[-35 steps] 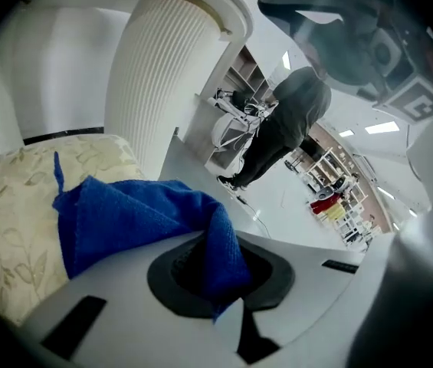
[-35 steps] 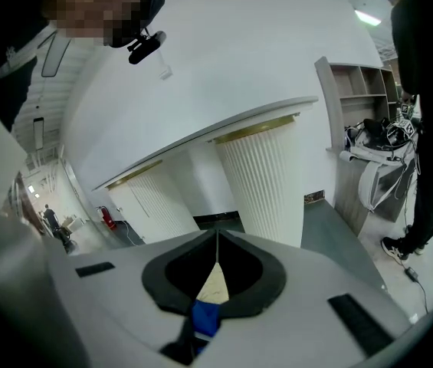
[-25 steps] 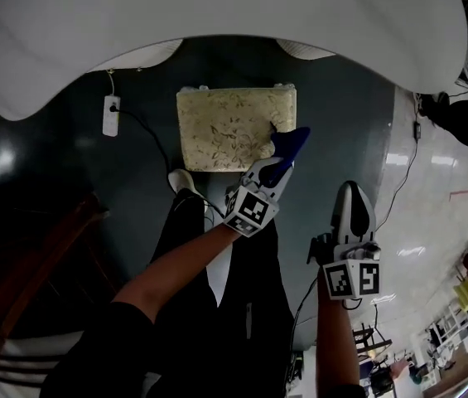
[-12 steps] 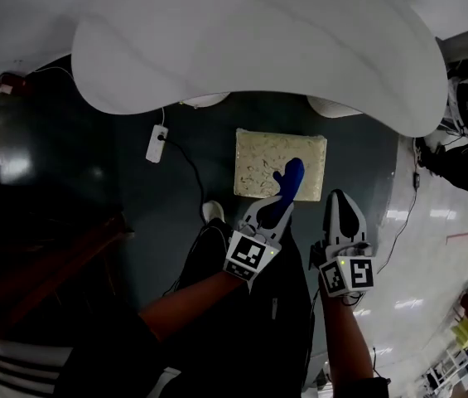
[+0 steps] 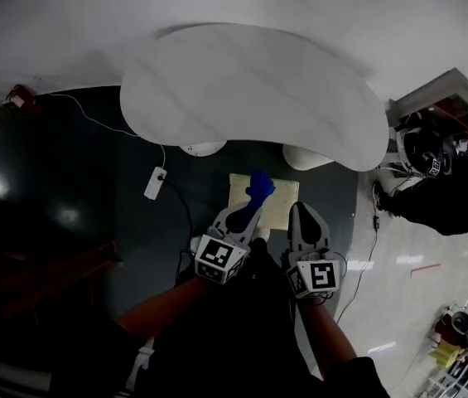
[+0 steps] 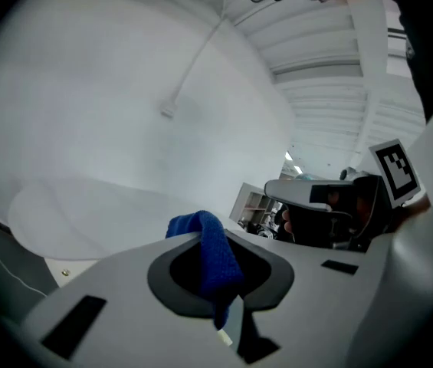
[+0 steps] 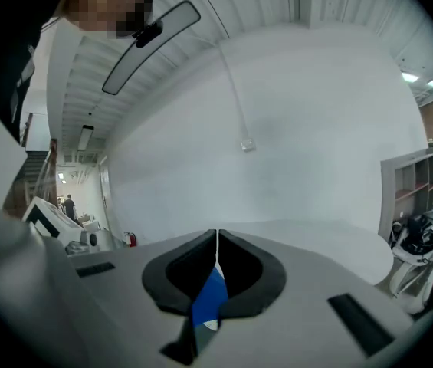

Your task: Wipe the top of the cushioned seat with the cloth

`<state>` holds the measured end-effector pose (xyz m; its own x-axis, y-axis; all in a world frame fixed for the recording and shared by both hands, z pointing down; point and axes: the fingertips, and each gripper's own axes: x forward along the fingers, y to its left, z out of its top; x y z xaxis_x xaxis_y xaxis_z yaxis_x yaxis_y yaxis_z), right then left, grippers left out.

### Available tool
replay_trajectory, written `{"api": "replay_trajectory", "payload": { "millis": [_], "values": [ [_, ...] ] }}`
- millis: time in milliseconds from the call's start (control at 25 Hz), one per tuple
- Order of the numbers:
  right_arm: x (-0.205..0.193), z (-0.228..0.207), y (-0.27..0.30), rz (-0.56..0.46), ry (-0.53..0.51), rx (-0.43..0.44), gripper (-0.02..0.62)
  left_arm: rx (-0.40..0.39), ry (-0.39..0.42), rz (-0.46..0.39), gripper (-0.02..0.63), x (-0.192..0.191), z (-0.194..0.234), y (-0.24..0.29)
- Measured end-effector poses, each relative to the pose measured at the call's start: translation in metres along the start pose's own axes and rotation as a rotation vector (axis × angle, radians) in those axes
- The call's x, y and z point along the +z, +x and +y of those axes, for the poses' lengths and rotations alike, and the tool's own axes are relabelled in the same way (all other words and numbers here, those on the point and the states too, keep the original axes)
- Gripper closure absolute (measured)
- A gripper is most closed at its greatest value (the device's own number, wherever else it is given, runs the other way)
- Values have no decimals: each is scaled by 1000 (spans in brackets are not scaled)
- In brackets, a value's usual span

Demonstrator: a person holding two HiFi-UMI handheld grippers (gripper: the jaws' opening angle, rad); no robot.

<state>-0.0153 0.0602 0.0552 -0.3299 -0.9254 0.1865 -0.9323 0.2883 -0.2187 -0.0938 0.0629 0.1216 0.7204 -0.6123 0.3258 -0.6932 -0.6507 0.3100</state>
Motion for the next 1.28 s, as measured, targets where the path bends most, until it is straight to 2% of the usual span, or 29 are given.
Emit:
{"api": "replay_trajectory", "payload": {
  "millis": [80, 160, 320, 520, 680, 800, 1280],
  "values": [
    [20, 21, -1, -9, 11, 31, 557, 18, -5, -49, 569, 25, 4, -19],
    [34, 36, 1, 0, 1, 60, 557, 37, 24, -79, 569, 47, 5, -32],
    [53, 65, 19, -12, -89, 126, 557, 94, 104, -135, 569, 88, 19, -50],
    [69, 76, 32, -19, -100, 105, 558, 124, 118, -213, 569, 126, 33, -73],
    [72, 89, 40, 2, -150, 89, 558, 153, 180, -263, 569, 143, 34, -90],
    [79, 105, 36, -8, -175, 101, 558, 161, 154, -301, 569, 148, 34, -98],
    [74, 174, 48, -34, -188, 131, 560, 186, 226, -299, 569, 143, 53, -136]
  ]
}}
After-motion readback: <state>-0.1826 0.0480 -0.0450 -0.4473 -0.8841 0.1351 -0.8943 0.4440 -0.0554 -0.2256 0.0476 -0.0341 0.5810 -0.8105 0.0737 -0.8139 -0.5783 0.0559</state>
